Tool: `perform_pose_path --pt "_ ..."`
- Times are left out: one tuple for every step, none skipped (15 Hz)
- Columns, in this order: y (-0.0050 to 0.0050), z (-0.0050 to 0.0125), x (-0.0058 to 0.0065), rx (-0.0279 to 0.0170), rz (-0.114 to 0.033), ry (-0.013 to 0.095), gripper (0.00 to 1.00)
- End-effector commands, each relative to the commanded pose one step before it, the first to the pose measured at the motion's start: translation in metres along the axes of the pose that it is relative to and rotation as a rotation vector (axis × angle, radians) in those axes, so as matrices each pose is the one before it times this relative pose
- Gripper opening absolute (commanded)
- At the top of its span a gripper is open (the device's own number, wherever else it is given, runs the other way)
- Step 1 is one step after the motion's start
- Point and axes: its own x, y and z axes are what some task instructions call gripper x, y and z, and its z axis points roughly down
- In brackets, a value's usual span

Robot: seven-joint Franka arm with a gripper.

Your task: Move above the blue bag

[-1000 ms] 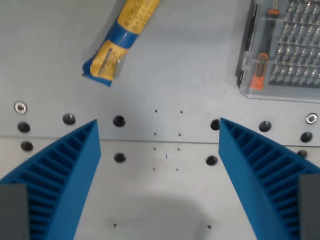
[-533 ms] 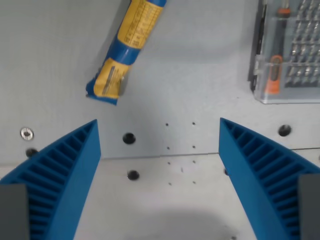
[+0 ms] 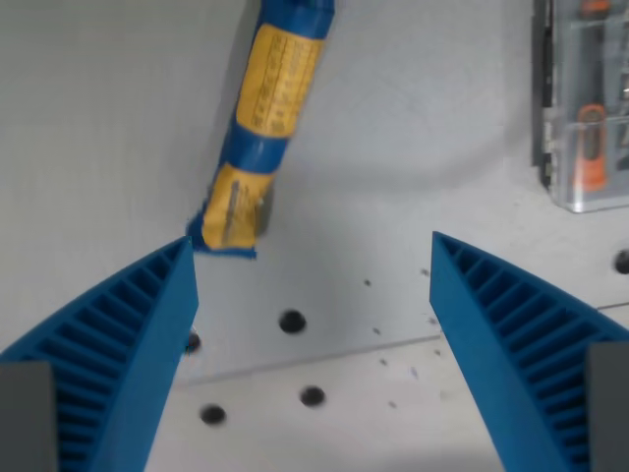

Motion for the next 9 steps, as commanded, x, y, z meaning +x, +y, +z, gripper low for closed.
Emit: perform_pose_path --pt "-0.00661 0.01390 0.00065 0.01183 0.2468 0.0806 1.00" --pt "-0.00149 0.00500 0.00066 0.00037 0.0153 0.0000 1.00" --pt "-0.00146 0.00500 0.00056 0.00054 0.0107 0.0014 1.00" --pt "-0.00140 0.00500 0.00046 0.00040 0.0099 0.0017 1.00" --pt "-0.00135 0.00500 0.00038 -0.00047 0.0109 -0.0005 1.00" --pt "-0.00132 0.00500 0.00032 -0.00002 0.0111 0.0016 1.00" --pt "-0.00127 0.00500 0.00025 0.00022 0.0096 0.0020 1.00" --pt "-0.00121 0.00500 0.00019 -0.00088 0.0103 -0.0001 1.00" --pt "-0.00114 0.00500 0.00016 -0.00048 0.0094 0.0011 1.00"
